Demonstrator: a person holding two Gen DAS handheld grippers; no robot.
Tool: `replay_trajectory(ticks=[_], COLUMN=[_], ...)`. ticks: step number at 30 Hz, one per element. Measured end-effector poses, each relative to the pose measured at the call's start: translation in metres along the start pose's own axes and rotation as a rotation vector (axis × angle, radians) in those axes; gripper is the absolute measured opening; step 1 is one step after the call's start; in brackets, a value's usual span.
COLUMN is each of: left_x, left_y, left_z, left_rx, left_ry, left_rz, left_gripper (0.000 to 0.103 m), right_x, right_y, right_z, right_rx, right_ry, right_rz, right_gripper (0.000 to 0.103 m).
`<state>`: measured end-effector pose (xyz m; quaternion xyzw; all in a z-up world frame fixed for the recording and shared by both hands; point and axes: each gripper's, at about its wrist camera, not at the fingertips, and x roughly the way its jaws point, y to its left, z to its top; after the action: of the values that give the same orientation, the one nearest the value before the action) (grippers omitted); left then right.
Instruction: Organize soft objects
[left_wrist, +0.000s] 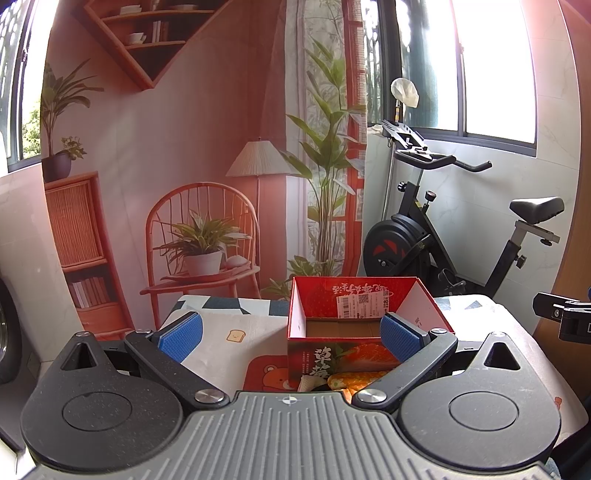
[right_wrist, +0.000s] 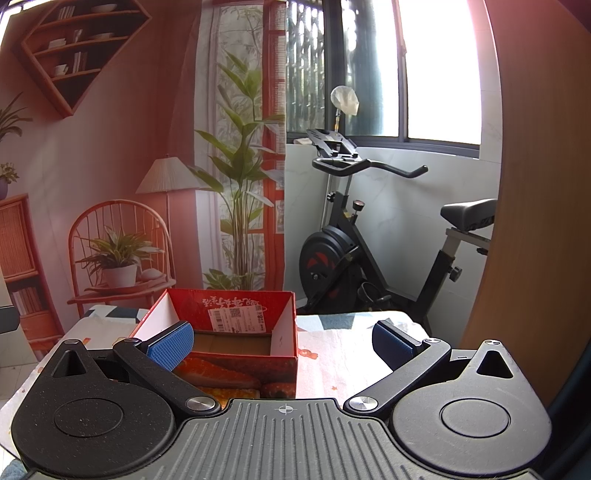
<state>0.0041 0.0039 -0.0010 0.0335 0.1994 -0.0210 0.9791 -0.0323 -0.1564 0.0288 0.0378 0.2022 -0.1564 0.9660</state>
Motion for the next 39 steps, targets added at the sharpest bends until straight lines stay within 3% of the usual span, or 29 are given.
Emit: replay_trajectory(ticks=[29,39], left_x=[0.001,0.028], left_y=[0.0,0.007], left_z=[0.0,-0.018], left_rx=[-0.007,-0.047], left_ry=[0.01,0.07], left_rz=[0.0,-0.037], left_gripper=[0.103,0.103], right_x=[0.001,0.023], right_y=[-0.001,0.001], right_z=[0.002,-0.033], right_rx=[0.005,0.076], right_ry=[-0.001,0.012], right_rz=[0.004,0.113], right_gripper=[0.103,0.103])
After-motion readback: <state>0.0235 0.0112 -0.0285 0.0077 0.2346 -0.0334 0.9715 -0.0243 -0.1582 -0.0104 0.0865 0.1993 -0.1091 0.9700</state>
